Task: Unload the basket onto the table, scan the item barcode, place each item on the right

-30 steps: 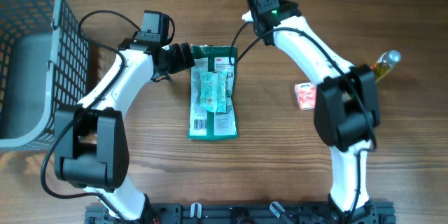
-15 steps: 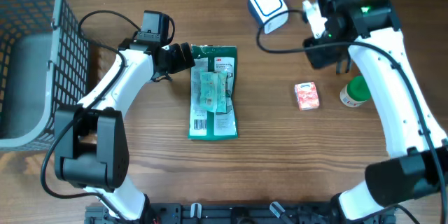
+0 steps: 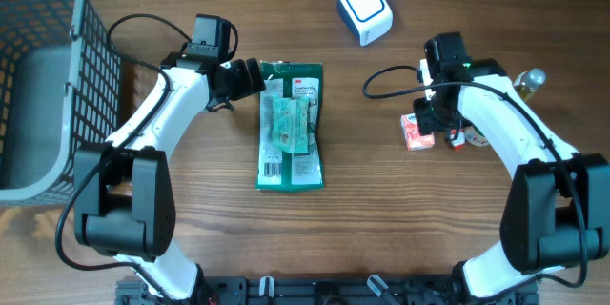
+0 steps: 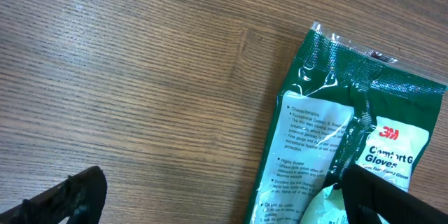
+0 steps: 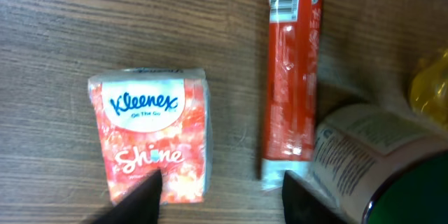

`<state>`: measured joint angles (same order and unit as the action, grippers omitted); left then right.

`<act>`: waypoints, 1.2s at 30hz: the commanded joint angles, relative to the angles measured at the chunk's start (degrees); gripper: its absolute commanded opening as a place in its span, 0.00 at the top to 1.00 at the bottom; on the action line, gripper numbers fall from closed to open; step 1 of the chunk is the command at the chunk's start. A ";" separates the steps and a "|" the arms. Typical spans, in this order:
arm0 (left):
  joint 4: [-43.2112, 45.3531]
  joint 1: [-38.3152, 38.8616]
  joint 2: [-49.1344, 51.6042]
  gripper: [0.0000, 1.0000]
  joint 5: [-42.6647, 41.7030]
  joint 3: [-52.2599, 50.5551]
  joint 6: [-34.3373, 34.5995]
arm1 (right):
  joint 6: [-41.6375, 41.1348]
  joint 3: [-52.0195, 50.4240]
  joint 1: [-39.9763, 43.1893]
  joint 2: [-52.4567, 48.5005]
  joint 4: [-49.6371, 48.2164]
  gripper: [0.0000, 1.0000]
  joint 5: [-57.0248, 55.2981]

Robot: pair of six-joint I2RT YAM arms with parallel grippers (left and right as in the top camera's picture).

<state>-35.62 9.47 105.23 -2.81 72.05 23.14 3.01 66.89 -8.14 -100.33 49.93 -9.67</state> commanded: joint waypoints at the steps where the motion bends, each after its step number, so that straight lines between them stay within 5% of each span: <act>1: 0.20 0.02 0.44 0.00 0.96 0.15 -0.85 | -3.72 -0.04 -0.04 0.09 -2.10 0.42 1.18; 8: 0.20 0.00 0.44 0.00 0.96 0.15 -0.85 | -15.30 0.39 -9.86 3.50 -6.12 0.44 20.48; 13: 0.20 0.00 0.44 0.00 0.96 0.15 -0.85 | -30.10 0.35 -19.56 3.21 -13.44 0.44 21.62; 16: 0.20 0.00 0.44 0.00 0.96 0.15 -0.85 | -37.29 0.31 -24.30 3.15 -17.62 0.27 21.57; 19: 0.20 0.02 0.44 0.00 0.96 0.15 -0.85 | -37.75 0.31 -27.17 3.15 -19.54 0.21 20.35; 22: 0.20 0.02 0.44 0.00 0.96 0.15 -0.85 | -37.68 0.26 -27.47 3.15 -19.52 0.00 19.58; 36: 3.23 0.02 0.44 0.00 -0.94 0.15 -0.85 | -37.48 0.20 -27.47 3.15 -18.53 0.00 18.01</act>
<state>-31.55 9.47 105.23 -2.83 71.99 23.14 -33.65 66.89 -35.64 -98.24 30.83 10.26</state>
